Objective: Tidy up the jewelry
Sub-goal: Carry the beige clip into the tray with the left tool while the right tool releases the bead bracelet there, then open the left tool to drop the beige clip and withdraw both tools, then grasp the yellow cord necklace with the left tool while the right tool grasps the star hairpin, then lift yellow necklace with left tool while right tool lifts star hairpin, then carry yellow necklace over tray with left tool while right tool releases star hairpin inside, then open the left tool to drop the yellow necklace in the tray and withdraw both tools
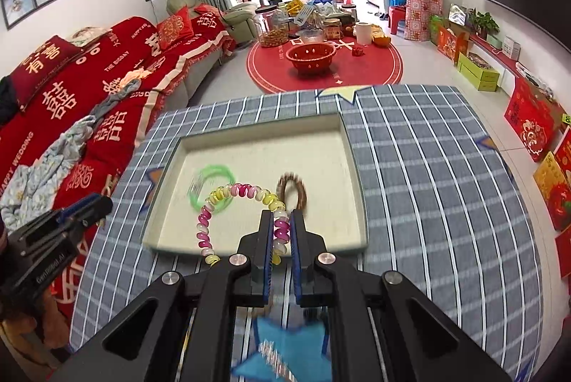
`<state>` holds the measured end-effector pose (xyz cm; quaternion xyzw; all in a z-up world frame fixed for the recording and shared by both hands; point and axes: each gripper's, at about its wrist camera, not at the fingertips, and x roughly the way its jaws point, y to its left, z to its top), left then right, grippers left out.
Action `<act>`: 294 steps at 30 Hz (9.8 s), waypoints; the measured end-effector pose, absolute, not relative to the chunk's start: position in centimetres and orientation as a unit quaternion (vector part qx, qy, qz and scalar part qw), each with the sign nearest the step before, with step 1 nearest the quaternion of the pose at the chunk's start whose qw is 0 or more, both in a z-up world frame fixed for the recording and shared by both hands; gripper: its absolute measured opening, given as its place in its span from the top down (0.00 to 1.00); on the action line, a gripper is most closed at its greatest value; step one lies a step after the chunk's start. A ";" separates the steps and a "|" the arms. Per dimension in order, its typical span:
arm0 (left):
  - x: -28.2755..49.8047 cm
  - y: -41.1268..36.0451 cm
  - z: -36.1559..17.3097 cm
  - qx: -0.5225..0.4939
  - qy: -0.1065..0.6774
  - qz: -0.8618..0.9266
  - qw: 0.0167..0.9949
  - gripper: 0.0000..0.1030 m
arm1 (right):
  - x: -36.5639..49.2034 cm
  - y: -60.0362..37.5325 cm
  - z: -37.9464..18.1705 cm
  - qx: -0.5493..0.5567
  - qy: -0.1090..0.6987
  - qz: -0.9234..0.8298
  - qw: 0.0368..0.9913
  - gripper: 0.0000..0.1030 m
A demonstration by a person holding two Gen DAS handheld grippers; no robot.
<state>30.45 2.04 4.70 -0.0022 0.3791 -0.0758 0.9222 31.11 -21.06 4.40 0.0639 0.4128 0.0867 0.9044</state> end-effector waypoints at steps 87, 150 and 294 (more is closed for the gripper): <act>17.6 2.6 1.5 0.038 0.364 -0.043 0.930 0.00 | 20.1 -20.8 3.7 0.089 0.381 0.110 0.914 0.14; 17.8 -1.6 -5.6 0.020 0.453 -0.122 0.883 0.82 | 19.0 -17.9 -6.5 -0.035 0.502 0.084 0.860 0.84; 36.1 -2.7 -4.4 0.081 0.441 -0.071 0.891 0.68 | 35.3 -23.7 -3.0 0.139 0.456 0.083 0.875 0.45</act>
